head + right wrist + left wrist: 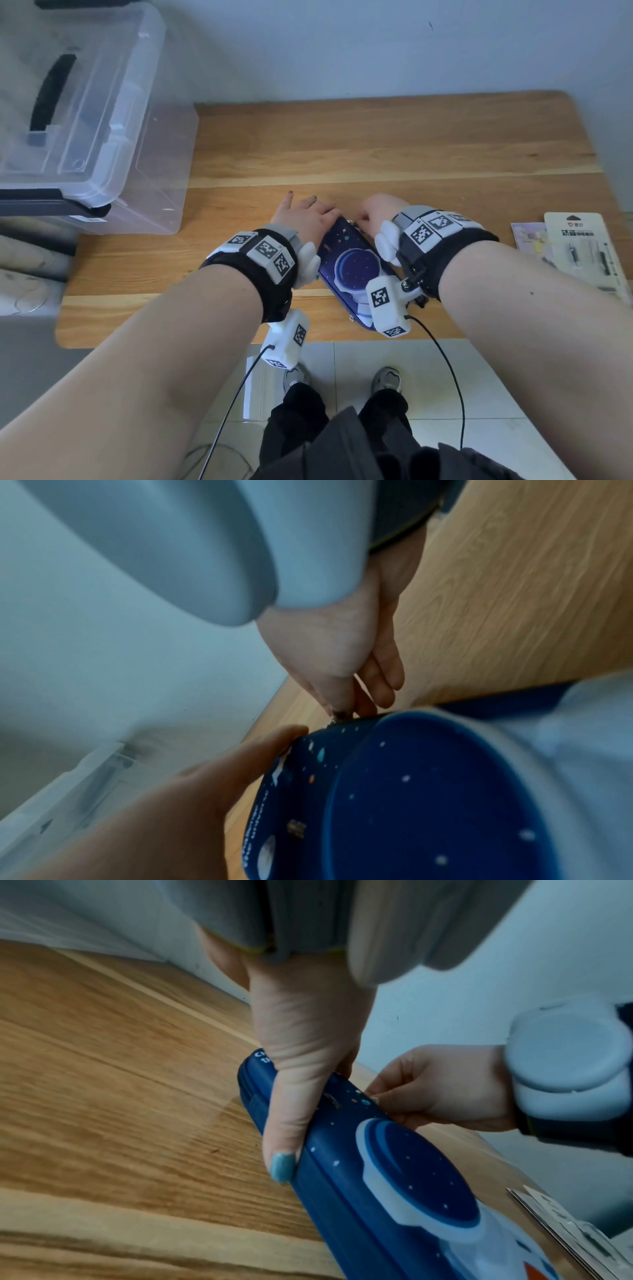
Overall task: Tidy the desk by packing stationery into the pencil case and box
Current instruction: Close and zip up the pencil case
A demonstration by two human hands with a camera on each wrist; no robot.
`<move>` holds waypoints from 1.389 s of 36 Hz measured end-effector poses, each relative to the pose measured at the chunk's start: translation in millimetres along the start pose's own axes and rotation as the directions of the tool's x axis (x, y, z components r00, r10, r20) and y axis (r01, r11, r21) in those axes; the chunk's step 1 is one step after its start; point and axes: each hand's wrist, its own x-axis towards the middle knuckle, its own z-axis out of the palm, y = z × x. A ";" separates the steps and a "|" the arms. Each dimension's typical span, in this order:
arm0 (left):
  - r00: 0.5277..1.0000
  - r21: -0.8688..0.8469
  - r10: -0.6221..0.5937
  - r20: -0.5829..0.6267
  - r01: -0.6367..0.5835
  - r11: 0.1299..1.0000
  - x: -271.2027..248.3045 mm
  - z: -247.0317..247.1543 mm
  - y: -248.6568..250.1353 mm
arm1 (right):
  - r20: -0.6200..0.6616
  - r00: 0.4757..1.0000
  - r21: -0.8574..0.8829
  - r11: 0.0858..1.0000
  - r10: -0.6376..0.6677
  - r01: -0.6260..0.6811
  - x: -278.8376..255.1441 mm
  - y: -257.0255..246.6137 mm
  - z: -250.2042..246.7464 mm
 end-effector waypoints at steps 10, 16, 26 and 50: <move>0.997 -0.072 -0.066 -0.037 0.063 0.995 10.3 4.1 4.0 | -0.004 0.999 0.052 0.998 0.032 -0.031 -29.7 41.3 22.6; 0.992 -0.112 -0.116 -0.056 0.109 0.988 19.5 1.2 6.9 | -0.049 0.997 0.075 0.995 0.065 -0.062 -42.4 82.9 42.3; 0.982 -0.038 -0.174 -0.073 0.171 0.984 29.8 -14.8 48.4 | -0.205 0.931 0.304 0.924 0.301 -0.232 -60.5 130.2 50.1; 0.979 -0.268 -0.181 -0.097 0.149 0.952 1.0 1.5 -3.1 | -0.078 0.975 0.110 0.973 0.210 -0.201 -53.2 52.6 13.0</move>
